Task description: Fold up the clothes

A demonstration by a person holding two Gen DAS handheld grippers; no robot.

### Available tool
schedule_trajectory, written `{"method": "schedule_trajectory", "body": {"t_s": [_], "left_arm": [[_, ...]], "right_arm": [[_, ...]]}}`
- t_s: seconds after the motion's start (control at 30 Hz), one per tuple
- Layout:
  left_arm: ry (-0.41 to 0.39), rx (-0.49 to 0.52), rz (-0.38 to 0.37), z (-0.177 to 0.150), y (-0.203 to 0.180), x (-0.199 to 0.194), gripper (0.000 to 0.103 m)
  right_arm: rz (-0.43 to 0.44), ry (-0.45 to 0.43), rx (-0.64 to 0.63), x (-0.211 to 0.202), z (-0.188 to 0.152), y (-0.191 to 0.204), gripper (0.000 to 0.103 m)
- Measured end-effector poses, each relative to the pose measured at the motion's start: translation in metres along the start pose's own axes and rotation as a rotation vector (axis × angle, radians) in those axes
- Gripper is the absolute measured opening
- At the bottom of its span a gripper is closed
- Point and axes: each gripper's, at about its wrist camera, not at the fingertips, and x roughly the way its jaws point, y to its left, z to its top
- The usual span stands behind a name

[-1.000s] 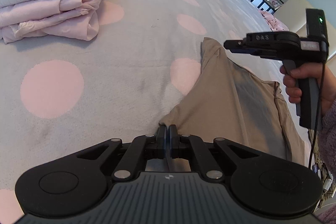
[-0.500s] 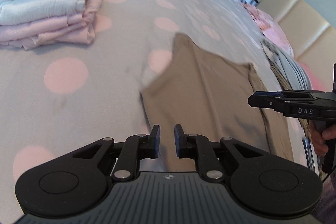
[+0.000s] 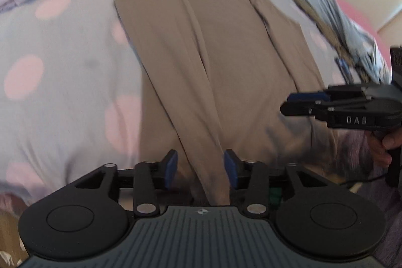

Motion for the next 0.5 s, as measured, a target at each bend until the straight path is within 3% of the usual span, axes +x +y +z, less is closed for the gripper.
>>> {"method": "schedule_trajectory", "body": {"t_s": [0.23, 0.3, 0.37, 0.43, 0.5], "left_arm": [[0.089, 0.050, 0.027, -0.025, -0.028, 0.035, 0.040], [0.121, 0.059, 0.049, -0.028, -0.030, 0.044, 0.031], [0.139, 0.063, 0.058, -0.029, -0.028, 0.048, 0.010], [0.128, 0.051, 0.040, -0.030, -0.025, 0.043, 0.003], [0.102, 0.032, 0.015, -0.033, -0.021, 0.035, 0.001]], "right_arm": [[0.029, 0.028, -0.080, -0.006, -0.027, 0.020, 0.034], [0.032, 0.034, -0.103, -0.006, -0.031, 0.025, 0.034], [0.035, 0.039, -0.126, -0.005, -0.035, 0.029, 0.034], [0.039, 0.043, -0.141, -0.003, -0.036, 0.033, 0.034], [0.040, 0.050, -0.157, 0.000, -0.038, 0.035, 0.034]]}}
